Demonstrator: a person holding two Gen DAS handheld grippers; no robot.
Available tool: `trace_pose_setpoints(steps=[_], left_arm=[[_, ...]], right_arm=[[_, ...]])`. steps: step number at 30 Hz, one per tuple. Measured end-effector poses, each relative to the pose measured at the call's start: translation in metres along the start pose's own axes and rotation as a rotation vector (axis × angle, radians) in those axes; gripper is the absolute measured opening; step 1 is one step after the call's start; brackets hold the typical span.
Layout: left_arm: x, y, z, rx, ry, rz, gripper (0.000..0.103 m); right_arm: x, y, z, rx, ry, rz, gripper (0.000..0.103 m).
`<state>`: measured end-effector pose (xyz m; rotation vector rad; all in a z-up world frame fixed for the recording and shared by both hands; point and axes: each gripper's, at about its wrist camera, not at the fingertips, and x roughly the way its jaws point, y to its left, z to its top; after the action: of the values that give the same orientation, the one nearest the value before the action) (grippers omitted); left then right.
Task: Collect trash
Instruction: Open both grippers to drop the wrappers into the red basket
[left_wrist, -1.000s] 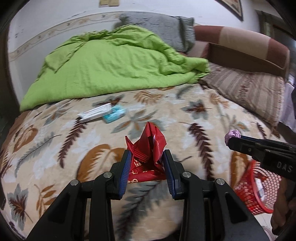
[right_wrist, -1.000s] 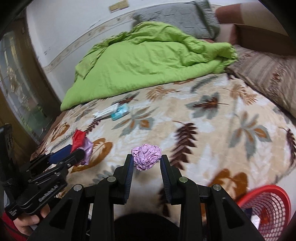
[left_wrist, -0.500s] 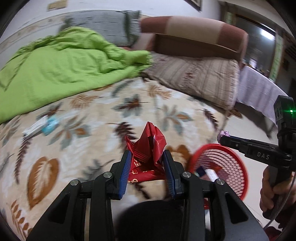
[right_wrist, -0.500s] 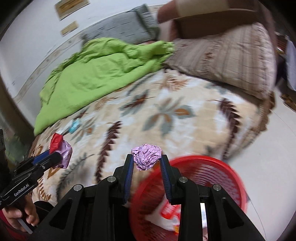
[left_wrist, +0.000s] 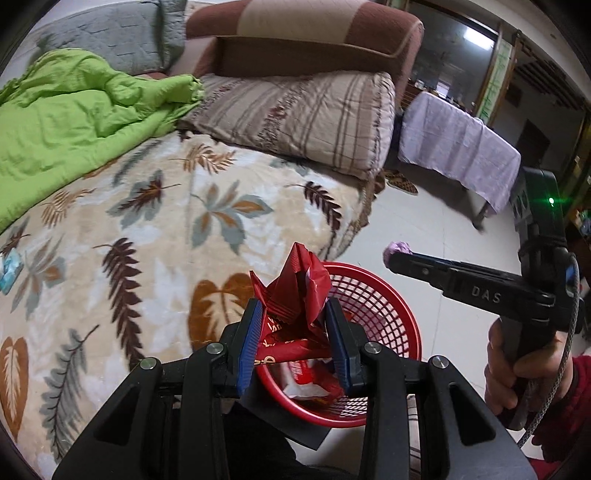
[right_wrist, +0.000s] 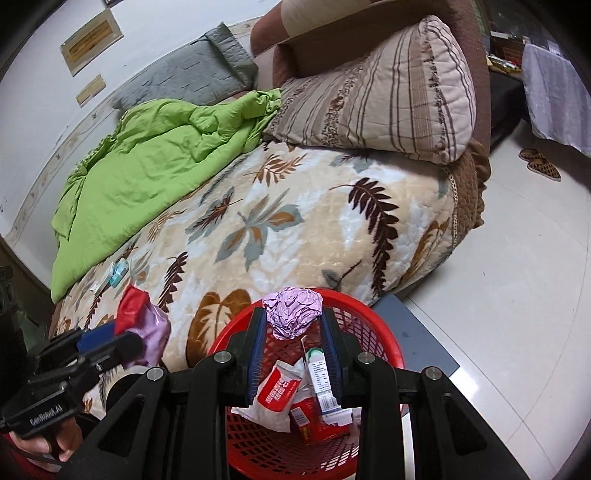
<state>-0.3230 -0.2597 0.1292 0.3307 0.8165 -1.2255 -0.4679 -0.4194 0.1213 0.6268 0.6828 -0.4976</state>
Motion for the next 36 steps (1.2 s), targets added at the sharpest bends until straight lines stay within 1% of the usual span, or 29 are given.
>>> trace_pose_setpoints(steps=[15,19,21,22,23,24,26,30,36], left_arm=[[0.025,-0.017,0.000,0.041,0.063,-0.046,0.034],[0.030,-0.018,-0.001,0.040,0.068,-0.056,0.035],[0.031,-0.018,-0.001,0.035,0.066,-0.065,0.040],[0.031,-0.017,0.000,0.028,0.063,-0.073,0.045],[0.031,-0.017,0.000,0.020,0.060,-0.076,0.053],[0.030,-0.016,0.000,0.015,0.055,-0.078,0.055],[0.029,-0.015,0.001,0.008,0.052,-0.087,0.056],[0.028,-0.013,0.002,-0.006,0.052,-0.096,0.057],[0.022,-0.007,0.002,-0.022,0.036,-0.088,0.059]], right_arm=[[0.009,-0.013,-0.005,0.025,0.026,-0.002,0.032],[0.013,-0.017,-0.007,0.036,0.039,-0.004,0.034],[0.014,-0.019,-0.007,0.039,0.043,-0.009,0.034],[0.014,-0.020,-0.008,0.040,0.043,-0.012,0.035],[0.014,-0.020,-0.008,0.040,0.045,-0.015,0.036],[0.014,-0.021,-0.007,0.041,0.046,-0.013,0.039],[0.014,-0.021,-0.007,0.042,0.041,-0.019,0.045],[0.013,-0.020,-0.006,0.039,0.032,-0.021,0.046],[0.011,-0.015,-0.004,0.038,0.026,-0.014,0.046]])
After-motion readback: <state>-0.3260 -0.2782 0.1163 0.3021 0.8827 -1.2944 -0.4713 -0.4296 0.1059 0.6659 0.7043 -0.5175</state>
